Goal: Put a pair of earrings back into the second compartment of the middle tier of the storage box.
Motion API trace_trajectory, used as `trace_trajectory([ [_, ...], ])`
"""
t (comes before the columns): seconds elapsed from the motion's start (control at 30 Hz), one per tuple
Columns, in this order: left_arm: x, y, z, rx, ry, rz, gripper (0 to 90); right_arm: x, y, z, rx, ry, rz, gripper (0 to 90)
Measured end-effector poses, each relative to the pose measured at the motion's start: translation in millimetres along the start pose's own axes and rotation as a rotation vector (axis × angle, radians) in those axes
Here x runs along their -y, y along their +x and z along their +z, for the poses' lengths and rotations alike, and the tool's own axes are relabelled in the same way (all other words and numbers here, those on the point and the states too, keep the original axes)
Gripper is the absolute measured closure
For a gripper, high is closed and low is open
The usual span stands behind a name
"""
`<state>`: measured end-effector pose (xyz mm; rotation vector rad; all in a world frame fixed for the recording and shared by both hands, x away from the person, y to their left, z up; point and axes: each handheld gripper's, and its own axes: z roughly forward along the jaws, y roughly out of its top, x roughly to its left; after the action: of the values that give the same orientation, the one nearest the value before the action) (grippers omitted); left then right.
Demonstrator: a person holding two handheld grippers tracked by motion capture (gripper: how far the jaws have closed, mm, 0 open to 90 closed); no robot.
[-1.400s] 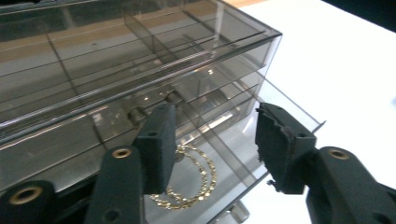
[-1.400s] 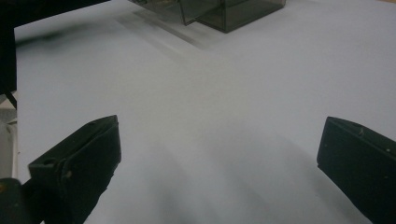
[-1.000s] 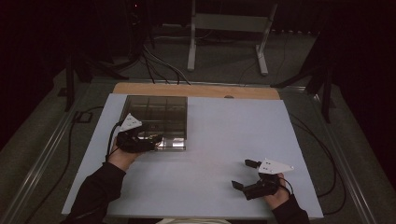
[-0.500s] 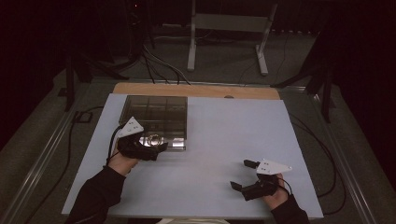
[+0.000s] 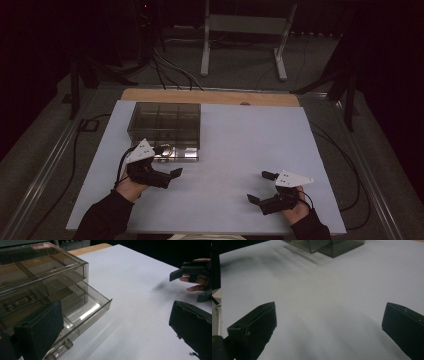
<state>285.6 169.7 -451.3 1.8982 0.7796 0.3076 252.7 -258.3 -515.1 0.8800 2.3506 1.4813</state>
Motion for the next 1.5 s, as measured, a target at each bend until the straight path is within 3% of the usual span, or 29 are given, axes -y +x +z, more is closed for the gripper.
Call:
trace_trajectory([
  [0.5, 31.7, 1.8, -5.4, 0.007, 0.039, 0.003, 0.6, 0.1, -0.3, -0.2, 0.003, 0.001, 0.004, 0.0],
  [0.67, 43.6, 9.5, -13.0, -0.015, 0.036, -0.035, 0.6, 0.2, -0.3, 0.0, 0.001, 0.002, 0.003, 0.0],
  [1.17, 72.9, 21.5, -34.2, -0.090, 0.092, -0.049, 0.6, 0.6, -0.6, 0.7, 0.000, 0.009, 0.004, 0.0],
  [1.5, 79.7, 25.0, -36.0, -0.085, 0.102, -0.052, 0.6, 0.7, -1.1, 0.7, -0.001, 0.009, 0.007, 0.0],
])
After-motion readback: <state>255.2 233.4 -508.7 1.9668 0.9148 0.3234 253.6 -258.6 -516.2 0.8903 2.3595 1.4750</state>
